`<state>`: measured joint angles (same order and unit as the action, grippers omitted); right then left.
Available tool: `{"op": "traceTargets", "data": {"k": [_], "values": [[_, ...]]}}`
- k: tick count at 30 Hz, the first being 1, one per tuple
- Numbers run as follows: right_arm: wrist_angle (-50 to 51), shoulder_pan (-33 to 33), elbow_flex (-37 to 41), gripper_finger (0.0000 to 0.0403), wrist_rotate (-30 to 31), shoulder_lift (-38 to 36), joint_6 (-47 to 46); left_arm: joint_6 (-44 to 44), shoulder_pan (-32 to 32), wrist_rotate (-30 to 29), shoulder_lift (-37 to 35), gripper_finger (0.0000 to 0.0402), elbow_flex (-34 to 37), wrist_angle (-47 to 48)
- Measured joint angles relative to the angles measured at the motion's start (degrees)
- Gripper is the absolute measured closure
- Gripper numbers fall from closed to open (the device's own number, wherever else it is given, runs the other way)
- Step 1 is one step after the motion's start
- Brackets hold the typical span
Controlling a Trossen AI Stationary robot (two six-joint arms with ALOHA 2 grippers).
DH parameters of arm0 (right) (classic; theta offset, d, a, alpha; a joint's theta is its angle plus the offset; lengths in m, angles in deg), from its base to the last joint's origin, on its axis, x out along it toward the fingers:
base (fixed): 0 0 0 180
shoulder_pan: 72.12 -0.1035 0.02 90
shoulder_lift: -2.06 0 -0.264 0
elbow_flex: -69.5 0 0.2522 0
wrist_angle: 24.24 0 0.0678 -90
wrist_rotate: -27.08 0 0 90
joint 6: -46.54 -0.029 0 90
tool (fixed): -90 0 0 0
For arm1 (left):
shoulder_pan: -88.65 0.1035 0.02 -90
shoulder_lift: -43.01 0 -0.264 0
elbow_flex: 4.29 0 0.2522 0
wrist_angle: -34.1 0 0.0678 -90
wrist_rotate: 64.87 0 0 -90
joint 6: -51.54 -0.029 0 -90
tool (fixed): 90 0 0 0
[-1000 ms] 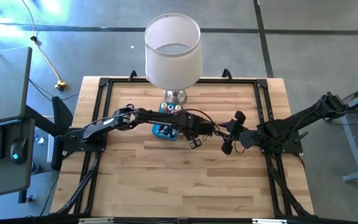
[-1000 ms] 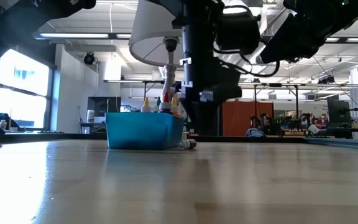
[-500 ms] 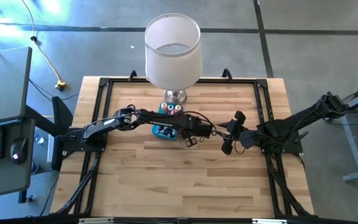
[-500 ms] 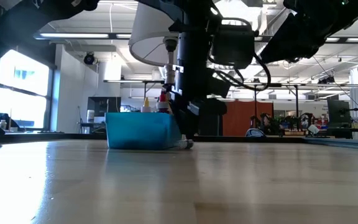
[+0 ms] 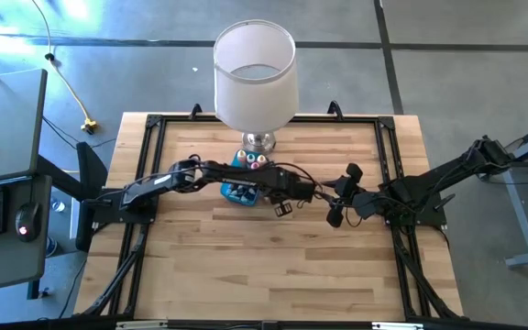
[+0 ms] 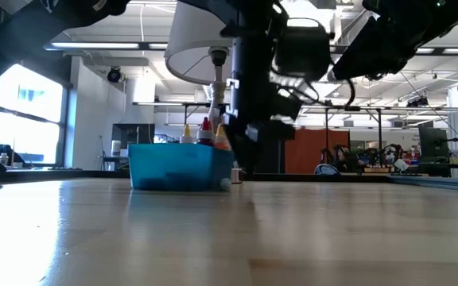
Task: Pick & Place food coloring
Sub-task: Put the small black food coloring bottle into the blue bin
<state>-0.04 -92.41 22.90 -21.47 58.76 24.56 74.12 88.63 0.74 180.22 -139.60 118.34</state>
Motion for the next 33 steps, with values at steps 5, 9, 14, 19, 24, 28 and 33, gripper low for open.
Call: {"op": "traceTargets", "data": {"k": [5, 9, 14, 19, 24, 28, 33], "values": [[-0.02, 0.00, -0.02, 0.0254, 0.01, 0.00, -0.12, -3.07, -0.64, -0.63, -0.03, 0.0273, -7.29, 4.38], [-1.01, 0.02, -0.29, 0.0254, 0.42, -0.05, -0.93, -3.79, -1.61, -5.93, -2.33, 0.0273, -12.08, 12.54], [-3.51, 0.43, 0.05, 0.0253, -0.01, 1.71, -0.59, 1.78, -1.88, -8.88, -10.46, 0.0273, -9.88, 20.02], [-18.31, 3.54, -0.07, 0.0253, -3.30, 12.55, 6.61, 2.76, -1.88, -12.12, -21.38, 0.0273, -9.83, 19.72], [-37.07, 7.91, -1.04, 0.0253, -7.64, 27.80, 9.29, 3.11, -1.88, -17.49, -26.72, 0.0273, -9.54, 19.54], [-42.97, 9.71, -5.32, 0.0253, -8.59, 38.78, 5.36, 0.97, -1.88, -18.02, -30.85, 0.0273, -9.73, 19.13], [-43.11, 10.19, -14.75, 0.0253, -8.98, 51.05, 4.03, -1.64, -1.87, -18.68, -31.94, 0.0273, -9.45, 19.55]]}}
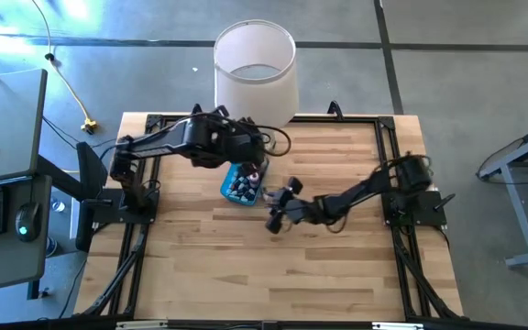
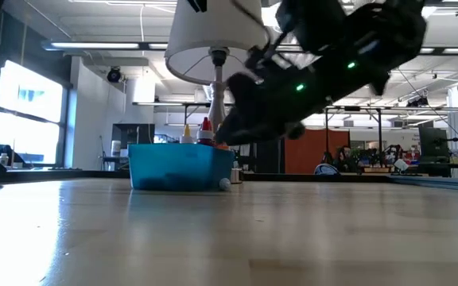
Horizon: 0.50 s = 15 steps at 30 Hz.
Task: Pick & Place food coloring
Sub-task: Put the small black food coloring bottle into the blue bin
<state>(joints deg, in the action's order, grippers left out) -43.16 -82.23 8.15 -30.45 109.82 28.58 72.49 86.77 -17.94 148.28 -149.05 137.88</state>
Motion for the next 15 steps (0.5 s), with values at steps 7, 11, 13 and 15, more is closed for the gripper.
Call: {"op": "traceTargets", "data": {"k": [7, 11, 13, 15], "values": [[11.86, 0.38, -13.17, 0.0253, 8.31, 8.39, -0.19, -4.20, 0.01, -1.33, -0.33, 0.0273, 0.00, -0.02], [22.68, 0.79, -17.31, 0.0253, 8.65, 8.92, -4.36, -6.13, -0.03, -1.30, -0.43, 0.0273, -0.02, -0.02], [24.22, 0.62, -18.24, 0.0253, 9.94, 8.75, -4.21, -6.70, -0.01, -1.35, -0.39, 0.0273, -0.02, -0.01], [24.93, 0.12, -18.50, 0.0253, 10.21, 8.48, -3.27, -7.56, -0.01, -1.52, -0.39, 0.0273, -0.02, 0.00]]}}
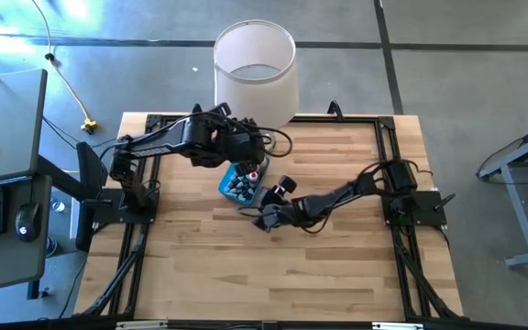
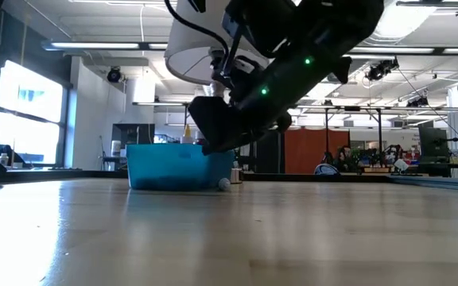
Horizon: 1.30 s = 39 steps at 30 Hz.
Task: Pick & Place food coloring
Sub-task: Put the small black food coloring bottle into the blue bin
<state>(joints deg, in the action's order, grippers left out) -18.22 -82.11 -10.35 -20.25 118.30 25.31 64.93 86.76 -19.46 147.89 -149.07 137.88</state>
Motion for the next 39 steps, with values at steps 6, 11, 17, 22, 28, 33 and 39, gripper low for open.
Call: {"op": "traceTargets", "data": {"k": [6, 11, 17, 22, 28, 33, 39], "values": [[0.09, 0.80, 0.78, 0.0253, -4.42, 0.35, -4.27, -1.35, 0.00, -0.56, 0.02, 0.0273, 0.00, -0.02], [-0.26, 3.32, 3.44, 0.0253, -3.38, 0.50, -5.83, -1.35, 0.00, -1.07, 0.02, 0.0273, 0.00, 0.00], [-6.33, 6.07, 5.48, 0.0253, -11.39, 0.52, -4.70, -2.72, 0.00, -0.87, 0.02, 0.0273, 0.00, 0.00], [-5.86, 7.08, 5.54, 0.0253, -11.58, 0.52, -4.25, -2.86, 0.00, -1.04, 0.04, 0.0273, 0.00, 0.00], [-4.65, 7.90, 5.55, 0.0254, -14.32, 0.99, -5.03, -2.91, 0.00, -1.03, 0.04, 0.0273, -0.02, 0.00], [-6.46, 8.43, 5.43, 0.0254, -15.97, 3.64, -6.88, -3.15, 0.00, -1.05, 0.05, 0.0273, -0.02, 0.00], [-3.90, 7.10, 5.23, 0.0254, -13.11, 4.41, -5.81, -3.12, 0.00, -0.96, 0.07, 0.0273, -0.02, 0.00]]}}
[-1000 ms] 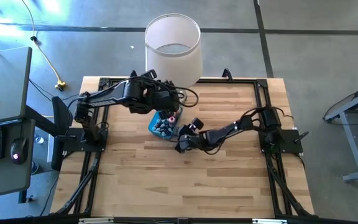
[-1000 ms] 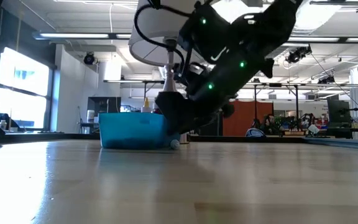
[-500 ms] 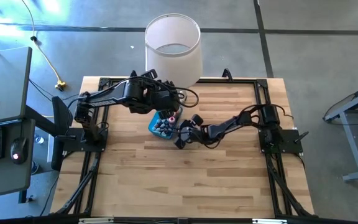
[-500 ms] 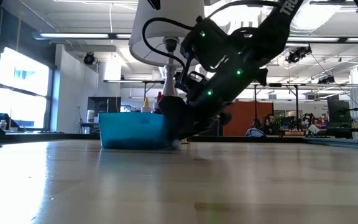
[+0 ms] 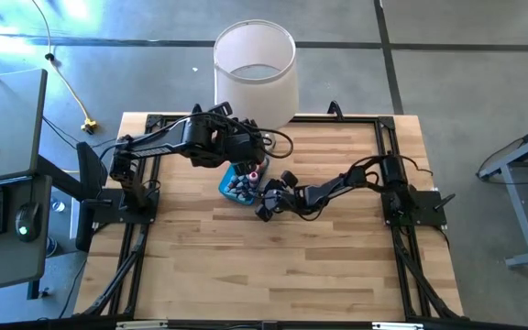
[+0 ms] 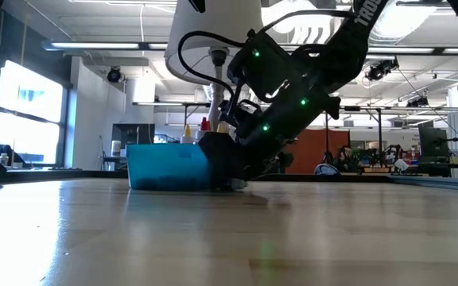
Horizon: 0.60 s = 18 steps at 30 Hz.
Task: Pick & Place food coloring
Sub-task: Put the small black food coloring bottle into the blue bin
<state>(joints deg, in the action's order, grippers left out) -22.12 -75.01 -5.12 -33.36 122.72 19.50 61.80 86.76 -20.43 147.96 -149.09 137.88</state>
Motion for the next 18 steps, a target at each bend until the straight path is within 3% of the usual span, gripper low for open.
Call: {"op": "traceTargets", "data": {"k": [5, 11, 18], "values": [[0.83, -0.99, -0.02, 0.0268, 0.16, 0.07, 4.53, 0.02, 0.00, 0.00, 0.00, 0.0273, -0.02, 0.00], [0.16, -1.17, 0.07, 0.0338, -2.61, 0.06, 4.30, 0.02, 0.00, 0.76, 0.00, 0.0273, -0.02, 0.00], [3.28, -1.30, 0.60, 0.0339, -10.18, -5.85, 4.82, 0.46, 0.00, 2.66, 0.00, 0.0273, -0.02, 0.00]]}}
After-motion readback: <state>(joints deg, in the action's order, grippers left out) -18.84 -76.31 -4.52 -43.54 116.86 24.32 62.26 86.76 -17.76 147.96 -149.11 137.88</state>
